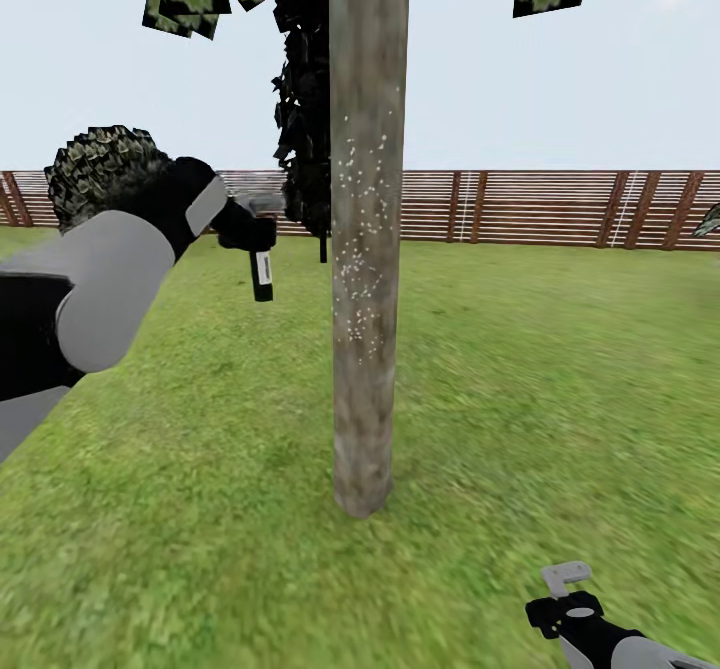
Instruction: In the garden, pick up the pesticide atomizer on the floor and spray pesticide onto both trees until each tree trunk is fully covered.
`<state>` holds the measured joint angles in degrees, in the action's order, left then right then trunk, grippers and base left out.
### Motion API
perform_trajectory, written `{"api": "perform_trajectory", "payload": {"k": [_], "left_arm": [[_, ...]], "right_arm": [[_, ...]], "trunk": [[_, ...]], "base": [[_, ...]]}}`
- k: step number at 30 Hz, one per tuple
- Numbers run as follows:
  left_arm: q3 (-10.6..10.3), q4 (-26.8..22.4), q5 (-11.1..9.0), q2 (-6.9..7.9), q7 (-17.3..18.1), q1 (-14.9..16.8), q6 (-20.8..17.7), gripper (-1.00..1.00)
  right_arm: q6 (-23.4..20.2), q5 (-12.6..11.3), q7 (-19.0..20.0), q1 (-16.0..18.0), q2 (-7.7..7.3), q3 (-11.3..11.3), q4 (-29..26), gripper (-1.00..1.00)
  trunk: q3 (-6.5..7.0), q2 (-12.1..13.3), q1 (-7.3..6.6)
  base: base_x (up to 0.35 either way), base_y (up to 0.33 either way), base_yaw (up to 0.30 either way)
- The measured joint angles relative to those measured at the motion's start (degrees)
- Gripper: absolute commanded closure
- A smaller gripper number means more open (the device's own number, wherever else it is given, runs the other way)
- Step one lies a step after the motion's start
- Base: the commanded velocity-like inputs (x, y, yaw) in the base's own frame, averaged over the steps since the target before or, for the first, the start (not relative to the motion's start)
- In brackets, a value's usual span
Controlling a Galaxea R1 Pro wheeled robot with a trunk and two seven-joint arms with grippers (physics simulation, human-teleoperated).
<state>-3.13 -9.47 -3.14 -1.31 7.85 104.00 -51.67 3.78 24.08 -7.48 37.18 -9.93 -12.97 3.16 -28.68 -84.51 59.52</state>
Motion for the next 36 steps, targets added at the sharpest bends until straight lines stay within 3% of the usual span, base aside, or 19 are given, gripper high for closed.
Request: {"api": "perform_trajectory", "payload": {"k": [4,8,13,16,22,31,36], "left_arm": [[0.1,5.6,-0.2,-0.07,0.0,0.0,4.3,1.0],[0.1,7.1,-0.3,-0.27,0.1,0.0,5.4,1.0],[0.3,7.4,-0.4,-3.84,0.1,-0.1,5.7,1.0],[0.1,7.5,-0.2,-5.23,0.1,-0.7,9.3,1.0],[0.1,7.6,-0.1,-5.26,0.1,-5.3,11.5,1.0],[0.1,7.5,-0.1,-4.79,0.1,-14.5,19.6,1.0],[0.1,7.5,-0.1,-3.11,0.1,-18.8,24.4,1.0]], "right_arm": [[0.0,0.0,0.0,0.0,0.0,0.0,0.0,-1.0],[0.0,0.0,0.0,0.0,0.0,0.0,0.0,-1.0],[0.0,0.0,0.0,0.0,0.01,0.1,0.0,-1.0],[0.0,0.0,0.0,0.0,0.07,0.1,0.0,-1.0],[0.0,0.0,0.0,0.0,0.09,0.1,0.0,-1.0],[0.0,0.0,0.0,0.0,0.09,0.1,0.0,-1.0],[0.0,0.0,-0.1,0.0,0.03,0.0,0.0,-1.0]], "trunk": [[0.0,0.0,0.0],[0.01,0.0,0.0],[0.01,0.0,0.0],[0.0,0.0,0.0],[0.0,0.0,0.0],[0.0,0.0,0.0],[0.0,0.0,0.0]], "base": [[0.0,0.0,0.0],[0.0,0.0,0.0],[0.0,0.0,0.0],[0.0,0.0,0.0],[0.0,0.0,0.0],[0.0,0.0,0.0],[0.0,0.0,0.0]]}}
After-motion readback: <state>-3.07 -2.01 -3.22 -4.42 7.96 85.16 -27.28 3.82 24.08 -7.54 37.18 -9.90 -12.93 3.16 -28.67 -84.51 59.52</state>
